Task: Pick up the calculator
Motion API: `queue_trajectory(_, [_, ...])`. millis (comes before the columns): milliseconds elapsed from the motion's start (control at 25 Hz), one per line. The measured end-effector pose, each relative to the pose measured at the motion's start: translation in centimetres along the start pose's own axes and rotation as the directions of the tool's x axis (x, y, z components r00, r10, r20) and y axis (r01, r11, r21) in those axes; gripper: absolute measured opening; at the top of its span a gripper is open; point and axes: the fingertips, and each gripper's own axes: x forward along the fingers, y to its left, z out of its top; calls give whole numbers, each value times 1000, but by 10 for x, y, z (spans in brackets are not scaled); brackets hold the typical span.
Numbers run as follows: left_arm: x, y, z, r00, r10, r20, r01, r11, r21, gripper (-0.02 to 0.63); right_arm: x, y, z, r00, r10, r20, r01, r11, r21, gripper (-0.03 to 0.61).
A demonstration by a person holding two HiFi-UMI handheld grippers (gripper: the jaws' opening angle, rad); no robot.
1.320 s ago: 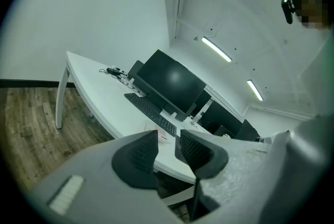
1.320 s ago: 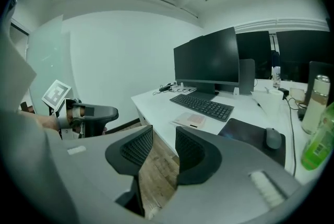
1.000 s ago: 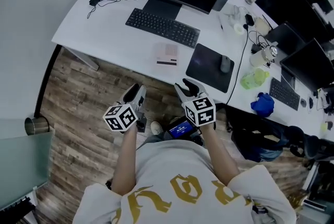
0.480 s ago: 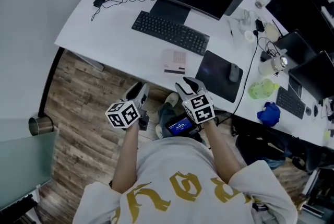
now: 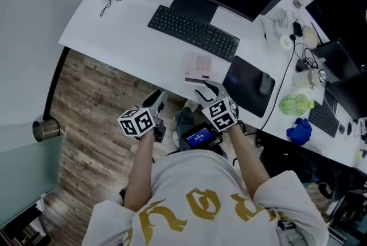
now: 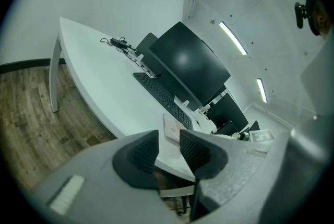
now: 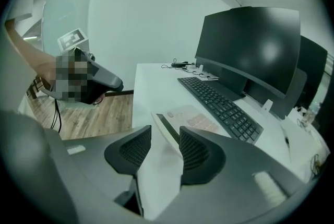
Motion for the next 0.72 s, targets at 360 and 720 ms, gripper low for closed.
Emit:
queue_trajectory(360, [14, 10, -19, 999, 0, -43, -2, 999, -47, 127, 26, 0, 1, 999, -38, -12, 33, 963, -268, 187])
queue_trajectory(720, [8, 25, -18, 999, 19, -45, -22, 997, -68, 123, 40, -2, 2, 987, -152, 52, 159, 878, -451, 189])
